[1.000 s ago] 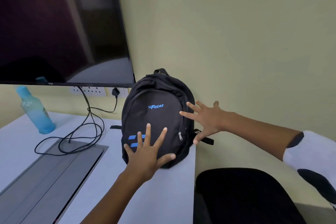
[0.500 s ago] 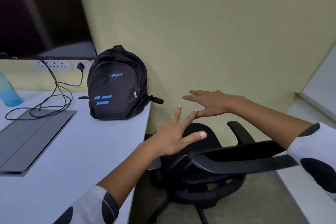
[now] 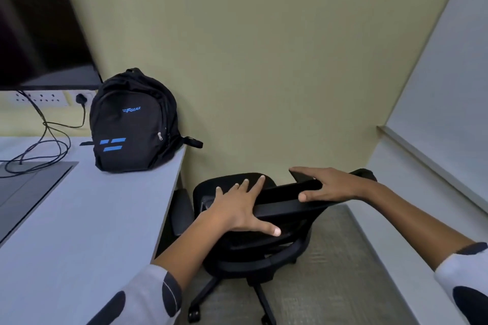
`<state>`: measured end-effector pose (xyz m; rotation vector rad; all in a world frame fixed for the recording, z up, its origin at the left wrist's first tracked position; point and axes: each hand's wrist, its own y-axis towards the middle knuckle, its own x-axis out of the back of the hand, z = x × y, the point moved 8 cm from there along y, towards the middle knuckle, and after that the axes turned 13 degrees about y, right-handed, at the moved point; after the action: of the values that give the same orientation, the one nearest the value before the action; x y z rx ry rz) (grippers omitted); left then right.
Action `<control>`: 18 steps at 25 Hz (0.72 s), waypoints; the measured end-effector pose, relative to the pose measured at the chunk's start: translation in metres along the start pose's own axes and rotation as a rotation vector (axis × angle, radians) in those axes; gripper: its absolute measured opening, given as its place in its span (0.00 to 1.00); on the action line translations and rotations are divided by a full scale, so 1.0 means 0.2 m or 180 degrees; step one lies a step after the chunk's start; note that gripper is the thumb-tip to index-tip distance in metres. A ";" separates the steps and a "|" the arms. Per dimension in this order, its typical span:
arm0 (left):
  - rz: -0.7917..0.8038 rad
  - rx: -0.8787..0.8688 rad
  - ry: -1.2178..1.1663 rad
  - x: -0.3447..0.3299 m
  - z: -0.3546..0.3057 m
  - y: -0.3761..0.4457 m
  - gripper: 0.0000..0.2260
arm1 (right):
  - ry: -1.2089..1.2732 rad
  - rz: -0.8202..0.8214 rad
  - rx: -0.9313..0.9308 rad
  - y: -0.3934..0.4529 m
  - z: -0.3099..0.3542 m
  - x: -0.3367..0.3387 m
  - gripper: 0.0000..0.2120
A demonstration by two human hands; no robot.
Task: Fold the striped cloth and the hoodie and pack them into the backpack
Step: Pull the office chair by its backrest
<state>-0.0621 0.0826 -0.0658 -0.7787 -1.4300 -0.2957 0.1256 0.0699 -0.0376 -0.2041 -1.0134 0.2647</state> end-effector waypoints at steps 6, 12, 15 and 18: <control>-0.0954 0.0411 0.0814 0.08 0.04 -0.02 0.38 | -0.0779 -0.0456 0.0329 -0.05 -0.01 -0.11 0.60; -0.0896 0.1415 0.0949 -0.03 -0.14 0.07 0.28 | -0.1048 0.0174 0.1129 0.07 -0.26 -0.08 0.46; -0.0883 0.1503 0.0818 0.01 -0.19 0.11 0.27 | -0.0915 0.0028 0.1390 0.08 -0.29 -0.02 0.36; -0.0817 0.1636 0.0770 -0.03 -0.26 0.10 0.27 | -0.0976 -0.0126 0.1510 0.05 -0.35 -0.02 0.32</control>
<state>-0.0108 0.0629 -0.0752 -0.1349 -1.2956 -0.1959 0.1820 0.0742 -0.0796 0.2953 -1.2244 0.5017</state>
